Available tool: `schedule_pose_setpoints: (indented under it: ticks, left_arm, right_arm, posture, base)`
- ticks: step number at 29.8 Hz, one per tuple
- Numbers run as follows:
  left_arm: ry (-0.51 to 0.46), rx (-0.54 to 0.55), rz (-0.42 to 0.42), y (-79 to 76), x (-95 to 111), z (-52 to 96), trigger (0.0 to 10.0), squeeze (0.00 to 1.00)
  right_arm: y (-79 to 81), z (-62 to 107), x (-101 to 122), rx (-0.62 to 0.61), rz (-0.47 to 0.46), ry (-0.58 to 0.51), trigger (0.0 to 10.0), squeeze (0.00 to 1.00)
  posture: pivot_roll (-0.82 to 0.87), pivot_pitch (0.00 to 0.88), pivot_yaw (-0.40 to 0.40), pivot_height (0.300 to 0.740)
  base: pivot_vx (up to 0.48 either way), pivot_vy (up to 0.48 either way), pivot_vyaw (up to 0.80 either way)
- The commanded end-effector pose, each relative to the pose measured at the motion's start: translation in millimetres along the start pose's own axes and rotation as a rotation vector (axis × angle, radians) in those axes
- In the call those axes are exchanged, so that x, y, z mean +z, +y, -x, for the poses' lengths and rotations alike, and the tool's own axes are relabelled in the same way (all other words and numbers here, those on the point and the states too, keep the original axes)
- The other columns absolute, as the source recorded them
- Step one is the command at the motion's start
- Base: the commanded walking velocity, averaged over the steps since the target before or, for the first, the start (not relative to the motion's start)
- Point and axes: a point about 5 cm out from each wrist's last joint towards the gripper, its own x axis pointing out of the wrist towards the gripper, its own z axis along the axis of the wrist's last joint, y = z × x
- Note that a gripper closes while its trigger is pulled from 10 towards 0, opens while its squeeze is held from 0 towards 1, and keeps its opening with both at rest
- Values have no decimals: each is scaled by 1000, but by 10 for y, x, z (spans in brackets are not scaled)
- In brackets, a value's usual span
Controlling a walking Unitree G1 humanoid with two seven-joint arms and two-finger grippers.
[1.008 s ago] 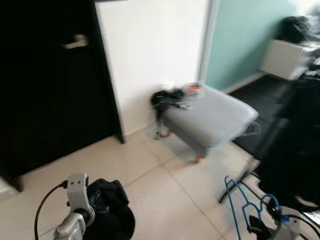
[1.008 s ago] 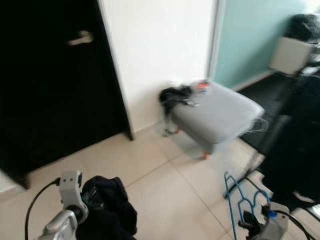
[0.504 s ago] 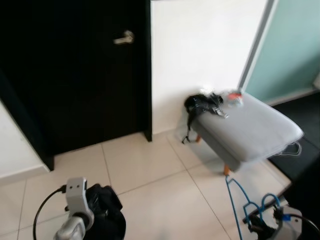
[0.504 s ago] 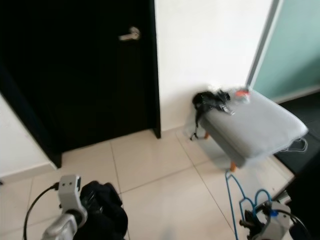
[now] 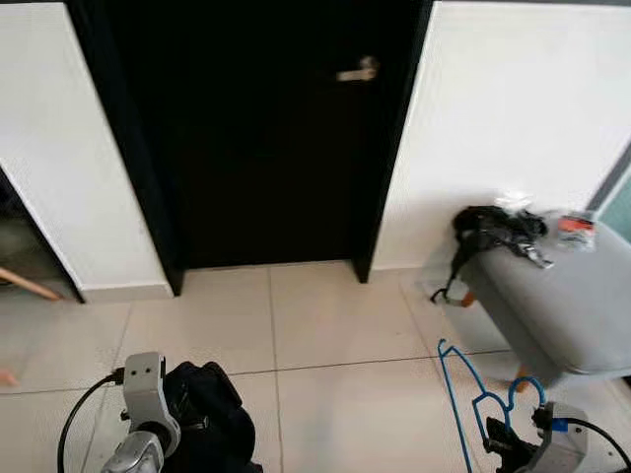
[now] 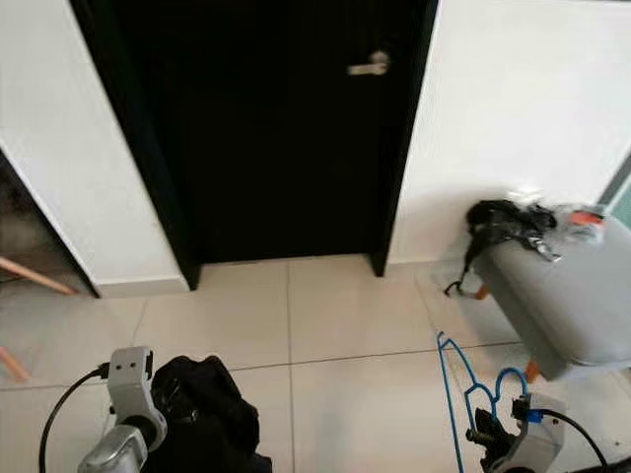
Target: Hang hanger
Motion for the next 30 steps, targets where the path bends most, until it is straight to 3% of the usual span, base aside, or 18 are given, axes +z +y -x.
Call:
schedule_pose_setpoints:
  ticks: [1,30]
  left_arm:
    - [-18,-8,-18,-13,38,-9,10000,0]
    - [-13,-25,-22,-76,41,-17,10000,0]
  right_arm:
    - [-22,12,-31,-6,-5,17,10000,0]
    - [-49,10,-25,-10,-6,15,10000,0]
  posture:
    - [-1,54,-51,740]
    - [-3,34,-49,740]
  base:
    - [0,0,725]
    - [0,0,725]
